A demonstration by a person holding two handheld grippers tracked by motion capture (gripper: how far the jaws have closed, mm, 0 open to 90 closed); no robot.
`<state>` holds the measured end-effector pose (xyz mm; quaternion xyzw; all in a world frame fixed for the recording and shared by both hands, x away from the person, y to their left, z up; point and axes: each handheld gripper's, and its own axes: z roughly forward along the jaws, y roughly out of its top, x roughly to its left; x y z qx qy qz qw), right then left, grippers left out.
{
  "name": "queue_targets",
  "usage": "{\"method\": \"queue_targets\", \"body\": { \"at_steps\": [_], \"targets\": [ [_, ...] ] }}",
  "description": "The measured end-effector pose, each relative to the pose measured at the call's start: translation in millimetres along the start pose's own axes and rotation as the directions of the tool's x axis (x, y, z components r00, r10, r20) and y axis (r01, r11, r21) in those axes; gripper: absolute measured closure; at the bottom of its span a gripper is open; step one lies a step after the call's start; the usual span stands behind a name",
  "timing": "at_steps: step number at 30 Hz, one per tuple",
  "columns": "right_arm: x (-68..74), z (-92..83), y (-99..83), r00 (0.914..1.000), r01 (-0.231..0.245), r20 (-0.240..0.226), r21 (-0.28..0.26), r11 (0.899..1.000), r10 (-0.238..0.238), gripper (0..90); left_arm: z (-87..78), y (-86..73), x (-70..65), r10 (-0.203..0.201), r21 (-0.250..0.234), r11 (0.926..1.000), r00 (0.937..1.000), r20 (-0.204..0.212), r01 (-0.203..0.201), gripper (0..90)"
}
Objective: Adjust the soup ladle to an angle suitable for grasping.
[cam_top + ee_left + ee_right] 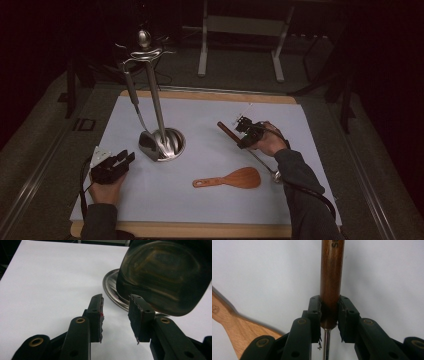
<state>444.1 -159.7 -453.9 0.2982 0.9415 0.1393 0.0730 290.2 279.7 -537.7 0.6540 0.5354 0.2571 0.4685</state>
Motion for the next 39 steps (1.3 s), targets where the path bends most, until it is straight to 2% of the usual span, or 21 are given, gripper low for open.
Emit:
{"method": "queue_targets", "body": {
  "at_steps": [5,7,9,11,13,22,28,34,36,39],
  "targets": [
    [-1.7,-13.7,2.0,0.9997,0.013,0.019,-0.087,0.996,-0.012,73.9,-0.1,0.0,0.2,-0.002,0.000,1.0000,1.0000,0.000,0.002,64.3],
    [-2.1,-15.9,2.3,0.9996,0.019,0.021,-0.100,0.995,-0.017,73.9,-0.1,0.0,0.2,-0.002,0.000,1.0000,1.0000,0.000,0.002,64.3],
    [-2.3,-25.7,4.0,0.9992,0.025,0.035,-0.150,0.988,-0.020,74.0,-0.4,-0.1,0.5,-0.003,-0.001,1.0000,1.0000,0.002,0.003,64.3],
    [-2.2,-29.4,4.8,0.9987,0.031,0.045,-0.174,0.984,-0.023,74.0,-0.7,-0.1,0.8,-0.003,-0.001,1.0000,1.0000,0.003,0.003,64.3],
    [-1.6,-33.7,5.4,0.9980,0.042,0.055,-0.212,0.976,-0.031,74.0,-0.8,-0.2,0.8,-0.004,-0.002,1.0000,1.0000,0.003,0.004,64.2],
    [0.7,-46.9,10.3,0.9944,0.071,0.097,-0.323,0.944,-0.042,74.0,-0.2,-0.1,1.3,-0.007,-0.002,1.0000,1.0000,0.004,0.007,64.0],
    [4.9,-51.5,11.4,0.9926,0.091,0.109,-0.377,0.922,-0.054,74.0,0.8,0.1,1.4,-0.007,-0.001,1.0000,1.0000,0.003,0.007,63.8],
    [10.6,-57.4,13.6,0.9910,0.109,0.118,-0.435,0.894,-0.063,74.0,0.6,0.1,1.6,-0.008,-0.002,1.0000,1.0000,0.005,0.008,63.5],
    [11.6,-58.3,14.3,0.9904,0.113,0.121,-0.440,0.891,-0.066,74.0,0.6,0.1,1.6,-0.008,-0.002,1.0000,1.0000,0.005,0.008,63.5],
    [15.4,-61.0,16.7,0.9895,0.123,0.126,-0.467,0.876,-0.072,74.0,0.5,0.2,1.9,-0.010,-0.002,1.0000,0.9999,0.006,0.010,63.4]
  ]
}}
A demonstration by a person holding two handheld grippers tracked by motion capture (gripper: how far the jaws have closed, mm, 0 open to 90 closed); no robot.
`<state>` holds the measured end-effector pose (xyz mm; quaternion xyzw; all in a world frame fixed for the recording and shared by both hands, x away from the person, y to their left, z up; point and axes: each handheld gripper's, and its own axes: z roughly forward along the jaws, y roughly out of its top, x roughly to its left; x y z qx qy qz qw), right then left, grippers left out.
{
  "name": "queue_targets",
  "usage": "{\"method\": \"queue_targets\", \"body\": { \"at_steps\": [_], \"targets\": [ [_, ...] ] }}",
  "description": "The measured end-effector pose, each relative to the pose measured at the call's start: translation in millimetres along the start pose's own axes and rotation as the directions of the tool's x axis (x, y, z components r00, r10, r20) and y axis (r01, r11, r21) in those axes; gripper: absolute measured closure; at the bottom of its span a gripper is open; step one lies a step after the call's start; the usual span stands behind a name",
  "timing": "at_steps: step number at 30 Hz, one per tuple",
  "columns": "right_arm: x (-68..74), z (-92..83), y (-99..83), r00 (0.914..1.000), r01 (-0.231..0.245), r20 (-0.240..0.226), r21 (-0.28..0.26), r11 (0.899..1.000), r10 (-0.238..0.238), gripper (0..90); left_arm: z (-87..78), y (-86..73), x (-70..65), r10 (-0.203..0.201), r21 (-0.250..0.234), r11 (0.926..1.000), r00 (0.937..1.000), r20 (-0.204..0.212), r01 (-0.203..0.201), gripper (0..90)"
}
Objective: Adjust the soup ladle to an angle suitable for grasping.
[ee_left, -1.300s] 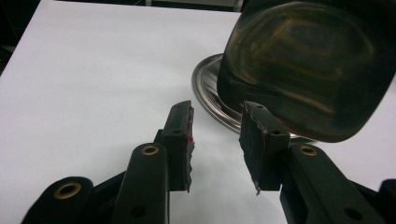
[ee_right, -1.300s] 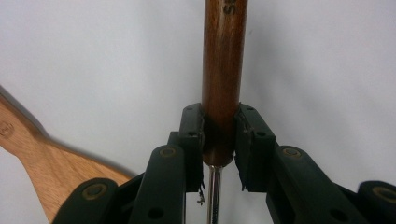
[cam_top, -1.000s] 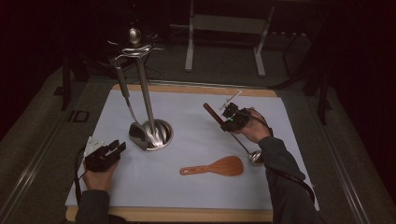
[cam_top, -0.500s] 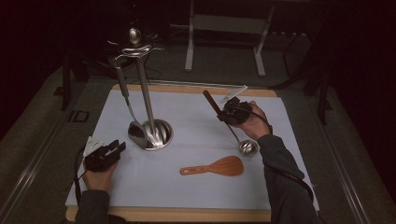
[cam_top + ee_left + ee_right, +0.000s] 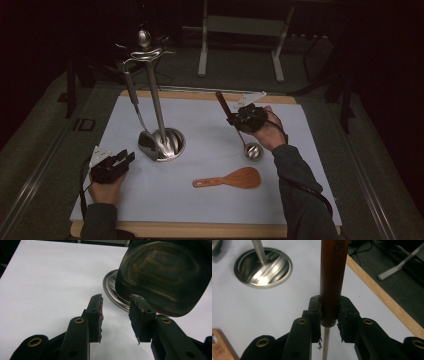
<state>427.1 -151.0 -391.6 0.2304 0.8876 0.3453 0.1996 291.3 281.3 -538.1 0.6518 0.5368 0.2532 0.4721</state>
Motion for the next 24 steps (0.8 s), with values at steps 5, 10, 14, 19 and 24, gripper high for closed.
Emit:
{"method": "queue_targets", "body": {
  "at_steps": [5,10,14,19,24],
  "targets": [
    [4.3,-1.5,5.5,0.9999,0.006,-0.011,-0.049,0.999,-0.007,74.0,-0.3,-0.1,0.3,-0.003,-0.002,1.0000,1.0000,0.001,0.003,63.3],
    [9.4,-0.8,10.7,0.9996,0.002,-0.029,-0.086,0.996,-0.004,74.0,-0.7,-0.2,0.5,-0.007,-0.005,1.0000,1.0000,0.003,0.007,63.1],
    [13.6,1.7,14.4,0.9990,0.005,-0.043,-0.101,0.995,-0.009,74.0,-0.8,-0.2,0.6,-0.008,-0.005,1.0000,1.0000,0.003,0.008,63.0],
    [17.8,2.9,17.0,0.9981,-0.009,-0.062,-0.130,0.991,0.001,74.0,-0.6,-0.1,0.6,-0.007,-0.005,1.0000,1.0000,0.001,0.007,62.9],
    [23.6,3.5,18.4,0.9970,-0.018,-0.078,-0.155,0.988,0.006,74.0,-0.5,-0.2,0.4,-0.009,-0.005,0.9999,1.0000,0.000,0.009,62.9]
  ]
}}
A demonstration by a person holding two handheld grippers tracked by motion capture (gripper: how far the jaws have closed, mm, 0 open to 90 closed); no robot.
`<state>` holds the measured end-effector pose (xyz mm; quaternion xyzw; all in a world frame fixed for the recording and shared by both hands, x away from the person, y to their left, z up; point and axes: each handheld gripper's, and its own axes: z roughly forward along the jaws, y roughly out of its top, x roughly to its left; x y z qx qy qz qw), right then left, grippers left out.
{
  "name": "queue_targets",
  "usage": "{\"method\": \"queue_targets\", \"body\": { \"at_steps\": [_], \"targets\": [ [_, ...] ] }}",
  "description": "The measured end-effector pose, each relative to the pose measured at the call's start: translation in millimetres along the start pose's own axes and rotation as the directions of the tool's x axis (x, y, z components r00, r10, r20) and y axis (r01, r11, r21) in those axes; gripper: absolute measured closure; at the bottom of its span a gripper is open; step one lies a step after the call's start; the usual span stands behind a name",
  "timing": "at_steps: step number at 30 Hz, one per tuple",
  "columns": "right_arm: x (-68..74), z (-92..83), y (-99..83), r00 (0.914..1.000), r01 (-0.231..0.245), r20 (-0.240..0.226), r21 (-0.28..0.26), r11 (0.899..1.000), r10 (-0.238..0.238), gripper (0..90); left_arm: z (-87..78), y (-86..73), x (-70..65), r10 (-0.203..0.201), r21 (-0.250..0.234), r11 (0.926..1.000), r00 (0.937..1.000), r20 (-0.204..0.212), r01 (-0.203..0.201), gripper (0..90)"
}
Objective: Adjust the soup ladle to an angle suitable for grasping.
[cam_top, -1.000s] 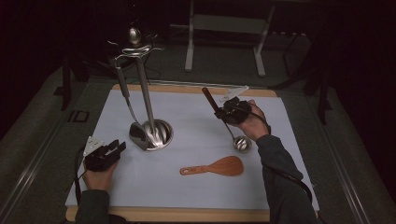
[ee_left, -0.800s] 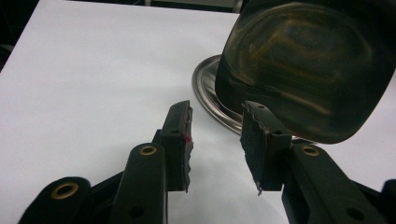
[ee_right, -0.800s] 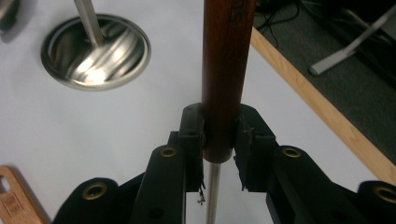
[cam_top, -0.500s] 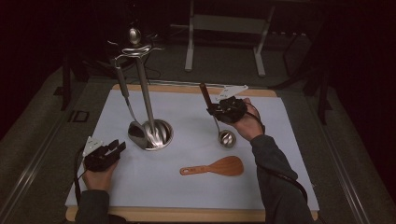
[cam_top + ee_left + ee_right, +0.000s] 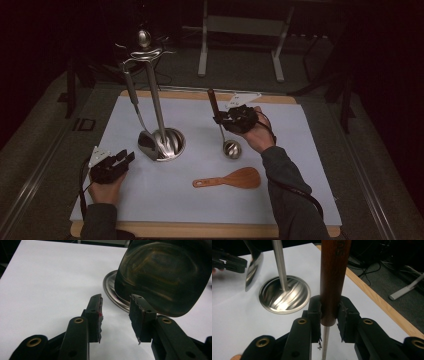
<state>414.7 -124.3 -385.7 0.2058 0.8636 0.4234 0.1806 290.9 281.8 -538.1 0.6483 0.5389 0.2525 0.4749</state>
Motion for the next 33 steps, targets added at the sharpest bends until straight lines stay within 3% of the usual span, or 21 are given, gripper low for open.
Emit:
{"method": "queue_targets", "body": {
  "at_steps": [18,33],
  "targets": [
    [16.6,12.2,10.1,0.9985,-0.011,-0.055,-0.055,0.998,0.008,73.9,-0.1,0.0,0.7,-0.005,-0.002,1.0000,1.0000,0.004,0.005,62.4],
    [34.8,21.3,17.5,0.9973,-0.016,-0.073,-0.110,0.994,0.008,73.9,-0.4,0.1,1.0,-0.005,-0.002,1.0000,1.0000,0.003,0.005,62.4]
  ]
}}
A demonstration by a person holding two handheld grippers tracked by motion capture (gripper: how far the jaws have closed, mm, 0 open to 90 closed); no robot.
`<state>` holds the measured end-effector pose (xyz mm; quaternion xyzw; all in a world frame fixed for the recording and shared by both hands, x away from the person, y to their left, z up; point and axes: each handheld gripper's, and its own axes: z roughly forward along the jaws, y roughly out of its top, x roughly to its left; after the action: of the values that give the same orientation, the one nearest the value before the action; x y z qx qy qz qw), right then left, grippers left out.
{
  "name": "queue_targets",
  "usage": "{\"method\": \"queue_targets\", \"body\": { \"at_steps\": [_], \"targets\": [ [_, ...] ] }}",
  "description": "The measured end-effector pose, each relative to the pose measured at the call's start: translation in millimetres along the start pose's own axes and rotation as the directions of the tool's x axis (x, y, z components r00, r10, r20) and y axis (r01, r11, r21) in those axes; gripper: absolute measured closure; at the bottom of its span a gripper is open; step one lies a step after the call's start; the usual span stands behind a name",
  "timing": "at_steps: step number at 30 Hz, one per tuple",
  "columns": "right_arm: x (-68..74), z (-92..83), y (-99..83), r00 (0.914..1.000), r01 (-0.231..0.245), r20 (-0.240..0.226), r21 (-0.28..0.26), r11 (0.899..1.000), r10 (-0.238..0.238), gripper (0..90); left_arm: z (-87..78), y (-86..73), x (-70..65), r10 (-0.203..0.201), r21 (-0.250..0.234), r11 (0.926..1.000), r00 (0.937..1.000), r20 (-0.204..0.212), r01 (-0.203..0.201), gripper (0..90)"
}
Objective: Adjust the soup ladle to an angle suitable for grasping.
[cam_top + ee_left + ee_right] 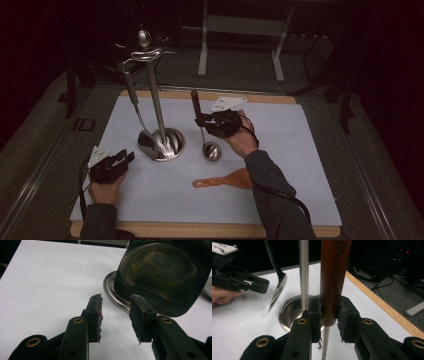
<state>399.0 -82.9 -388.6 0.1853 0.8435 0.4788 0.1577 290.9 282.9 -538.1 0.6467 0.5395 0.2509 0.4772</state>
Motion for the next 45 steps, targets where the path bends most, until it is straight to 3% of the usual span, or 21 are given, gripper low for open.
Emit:
{"method": "queue_targets", "body": {
  "at_steps": [17,30,45],
  "targets": [
    [13.0,5.6,7.3,0.9997,-0.018,-0.017,-0.037,0.999,0.017,73.9,-0.1,0.0,0.0,-0.001,0.000,1.0000,1.0000,-0.002,0.001,62.4],
    [18.4,4.7,17.6,0.9984,-0.048,-0.034,-0.098,0.994,0.045,73.9,0.0,-0.1,0.5,-0.004,-0.002,1.0000,1.0000,-0.004,0.004,62.3],
    [28.0,3.7,28.0,0.9983,-0.048,-0.041,-0.137,0.989,0.042,73.8,0.1,-0.1,0.8,-0.007,-0.004,1.0000,1.0000,-0.002,0.007,62.3]
  ]
}}
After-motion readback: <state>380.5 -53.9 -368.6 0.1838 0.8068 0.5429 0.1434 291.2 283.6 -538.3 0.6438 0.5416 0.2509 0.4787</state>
